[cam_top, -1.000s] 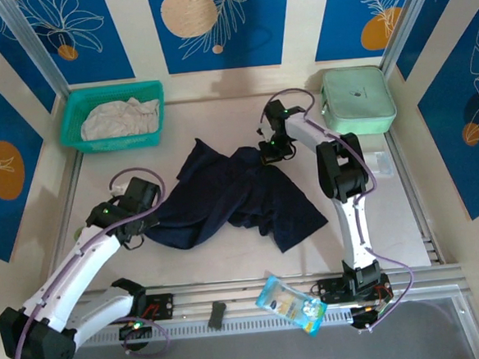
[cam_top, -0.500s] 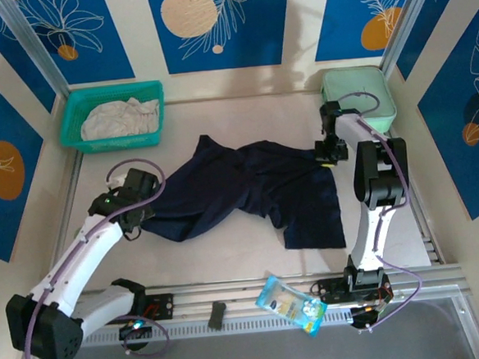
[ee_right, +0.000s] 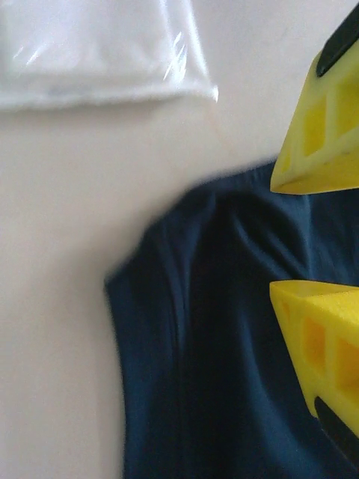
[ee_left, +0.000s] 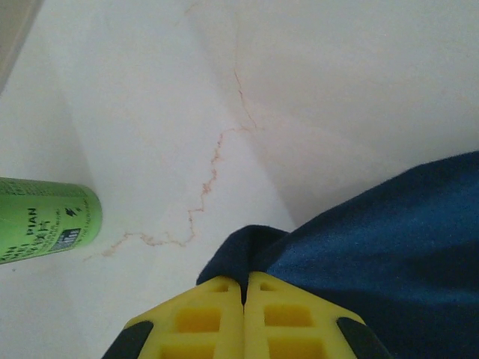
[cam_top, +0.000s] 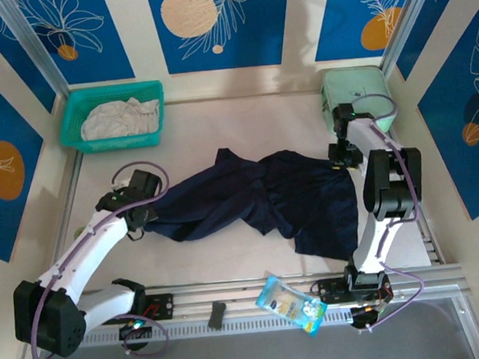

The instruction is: Fold and stack the t-shirts

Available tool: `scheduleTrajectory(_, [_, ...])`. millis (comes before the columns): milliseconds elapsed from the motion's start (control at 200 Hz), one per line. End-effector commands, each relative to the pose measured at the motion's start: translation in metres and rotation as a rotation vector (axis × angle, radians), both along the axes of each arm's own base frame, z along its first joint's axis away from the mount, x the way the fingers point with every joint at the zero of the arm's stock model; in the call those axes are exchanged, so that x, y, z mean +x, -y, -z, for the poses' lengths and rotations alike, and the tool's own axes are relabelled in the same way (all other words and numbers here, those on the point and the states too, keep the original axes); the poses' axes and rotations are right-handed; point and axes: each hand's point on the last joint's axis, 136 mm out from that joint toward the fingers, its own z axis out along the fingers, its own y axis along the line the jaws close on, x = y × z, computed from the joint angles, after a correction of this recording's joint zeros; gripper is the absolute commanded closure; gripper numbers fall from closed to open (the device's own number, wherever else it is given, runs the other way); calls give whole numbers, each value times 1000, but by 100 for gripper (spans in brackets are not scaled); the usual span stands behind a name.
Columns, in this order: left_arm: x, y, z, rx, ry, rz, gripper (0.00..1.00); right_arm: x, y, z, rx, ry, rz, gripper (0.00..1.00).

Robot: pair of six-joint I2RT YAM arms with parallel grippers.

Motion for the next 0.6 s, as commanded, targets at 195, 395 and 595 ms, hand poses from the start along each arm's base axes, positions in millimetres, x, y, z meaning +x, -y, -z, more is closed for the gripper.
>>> scheduleTrajectory(195, [0, 8, 18, -66, -29, -12, 100, 63, -201, -41, 224, 140, -638, 64])
scheduleTrajectory(395, [-3, 8, 13, -75, -7, -12, 100, 83, -299, -19, 413, 100, -869, 61])
scheduleTrajectory(595, [-4, 8, 11, -79, -1, -6, 100, 86, -355, 2, 467, 64, -969, 54])
